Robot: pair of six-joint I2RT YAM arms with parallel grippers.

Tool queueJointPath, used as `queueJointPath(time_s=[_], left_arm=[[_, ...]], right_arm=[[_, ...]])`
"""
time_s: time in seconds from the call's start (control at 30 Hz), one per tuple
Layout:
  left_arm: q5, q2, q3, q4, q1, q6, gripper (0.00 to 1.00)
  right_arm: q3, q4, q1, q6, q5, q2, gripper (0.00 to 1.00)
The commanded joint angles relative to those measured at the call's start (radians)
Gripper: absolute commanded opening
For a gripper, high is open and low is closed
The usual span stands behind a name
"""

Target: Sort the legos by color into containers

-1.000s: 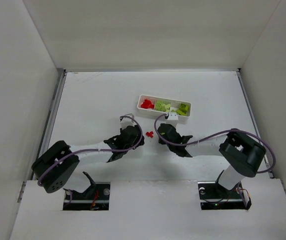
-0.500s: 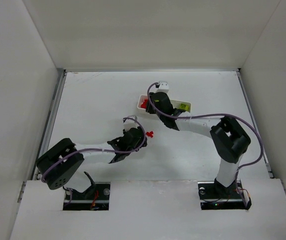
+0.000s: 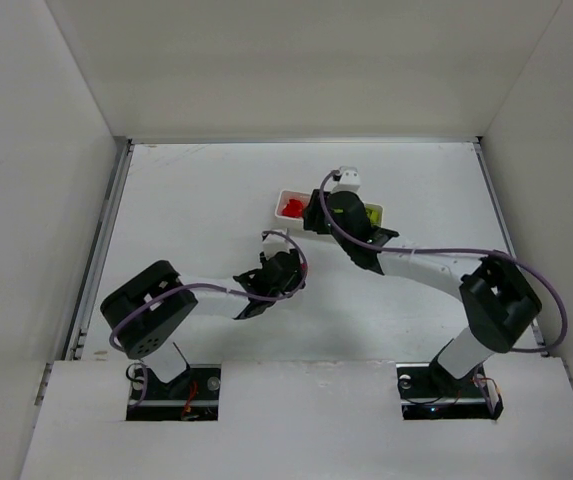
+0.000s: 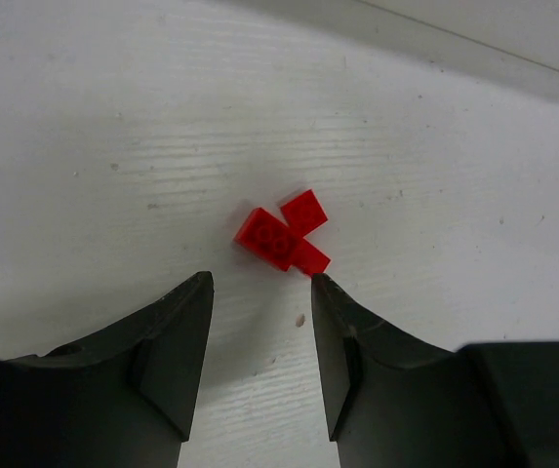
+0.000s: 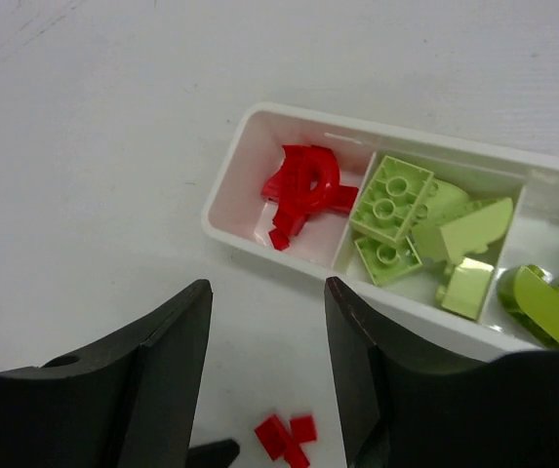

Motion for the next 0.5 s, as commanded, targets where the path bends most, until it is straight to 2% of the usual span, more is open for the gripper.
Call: queueJointPath(time_s=[0.0,0.23,0.47], left_arm=[[-0.017,0.039,0.047,-0.005,-0.007,0.054,0.42],[-0.063,0.090,0.088,-0.035,-0.016,0.107,0.38],[-0.092,0.157,0.120,-0.066,-0.025,0.158,0.35]], right_arm=[[-0.088,0.059,0.014,0.028,0.015,-0.092,0.56],[-0.282,0.089,0.014,0.089,0.021,-0.267,0.56],[-0.392,0.093,0.009,0.119,0.022,-0.375,0.56]])
